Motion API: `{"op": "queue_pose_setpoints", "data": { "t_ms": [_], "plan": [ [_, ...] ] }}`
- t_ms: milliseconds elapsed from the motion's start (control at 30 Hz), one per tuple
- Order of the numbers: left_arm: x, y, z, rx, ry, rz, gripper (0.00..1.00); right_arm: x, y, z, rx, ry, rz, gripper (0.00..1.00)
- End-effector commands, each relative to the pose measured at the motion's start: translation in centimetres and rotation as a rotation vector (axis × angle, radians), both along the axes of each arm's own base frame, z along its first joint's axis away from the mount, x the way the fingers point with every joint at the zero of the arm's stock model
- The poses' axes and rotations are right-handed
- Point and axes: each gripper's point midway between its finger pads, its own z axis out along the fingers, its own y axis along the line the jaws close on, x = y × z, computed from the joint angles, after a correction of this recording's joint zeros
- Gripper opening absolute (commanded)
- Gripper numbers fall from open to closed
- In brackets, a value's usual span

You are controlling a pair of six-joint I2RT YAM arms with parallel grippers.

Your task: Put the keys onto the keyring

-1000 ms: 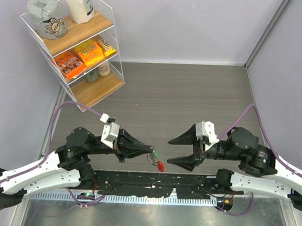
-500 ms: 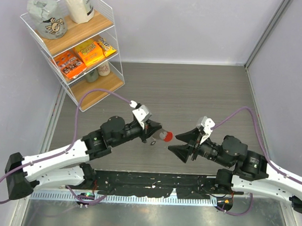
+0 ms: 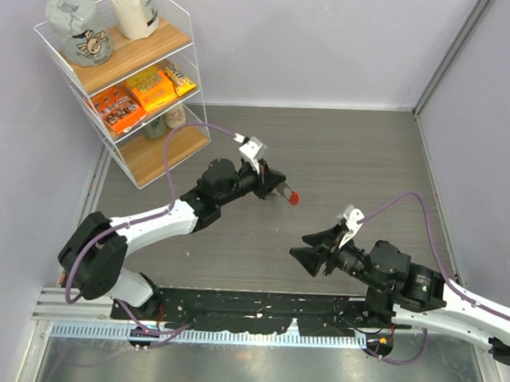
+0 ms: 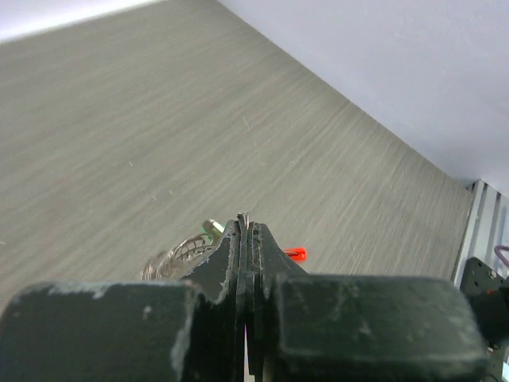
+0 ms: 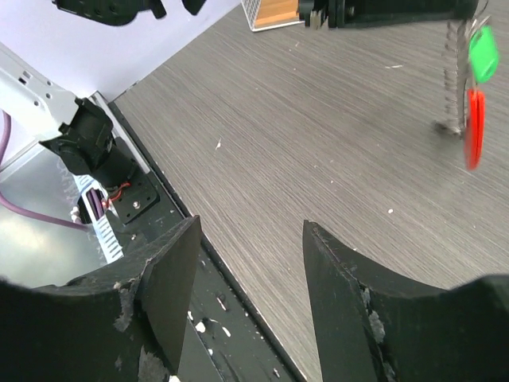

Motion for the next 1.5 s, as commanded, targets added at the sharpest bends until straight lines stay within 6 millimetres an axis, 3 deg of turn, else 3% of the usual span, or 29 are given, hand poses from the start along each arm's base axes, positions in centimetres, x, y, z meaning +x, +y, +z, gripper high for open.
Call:
{"op": "queue_pose_setpoints", "data": {
  "t_ms": [0,133,467,533,600,667,833,933,1033,1067,1200,1267,1467],
  "plan": [
    [-1.2,-0.8,-0.6,-0.119,0.001,-0.063,0.0,0.2,-0.1,0.5,0.053,-0.004,-0.021,0.6],
    [-1.7,0.1,-4.9,-0.082,0.094,-0.037,0.0,0.3,-0.5,0.5,0.051,-0.012,-0.029,0.6],
    [-2.7,4.1,-11.7,0.044,0.284,0.124,0.0,0.0,-0.7,-0.1,0.048,0.002,-0.023,0.61],
    [-3.1,4.5,-12.8,0.06,0.322,0.135,0.06,0.0,-0.7,0.0,0.049,0.006,-0.023,0.62],
    [-3.6,4.6,-13.7,0.075,0.354,0.13,0.23,0.0,-0.8,0.1,0.049,0.009,-0.03,0.63],
    [-4.0,4.7,-13.9,0.082,0.366,0.119,0.32,0.2,-1.0,0.1,0.044,0.014,-0.039,0.64],
    [-4.8,4.8,-13.3,0.089,0.364,0.089,0.47,0.5,-1.2,0.2,0.019,0.024,-0.064,0.68],
    [-5.3,4.8,-11.2,0.072,0.324,0.053,0.63,0.8,-1.4,0.4,0.006,0.026,-0.088,0.77],
    [-6.2,5.1,-8.3,0.043,0.266,0.017,0.68,1.4,-1.4,0.8,-0.015,0.03,-0.12,0.88],
    [-6.6,5.3,-7.2,0.033,0.245,0.005,0.69,1.7,-1.5,0.7,-0.028,0.032,-0.14,0.96],
    [-7.8,6.8,-4.8,0.06,0.182,-0.003,0.81,3.1,-1.9,0.8,-0.073,0.046,-0.231,0.95],
    [-8.7,7.6,-4.2,0.072,0.165,-0.014,0.97,3.7,-2.1,0.9,-0.096,0.039,-0.27,0.95],
    [-10.1,10.2,-3.1,0.101,0.118,0.022,1.0,4.8,-1.7,2.0,-0.178,0.0,-0.305,0.95]
  ]
}}
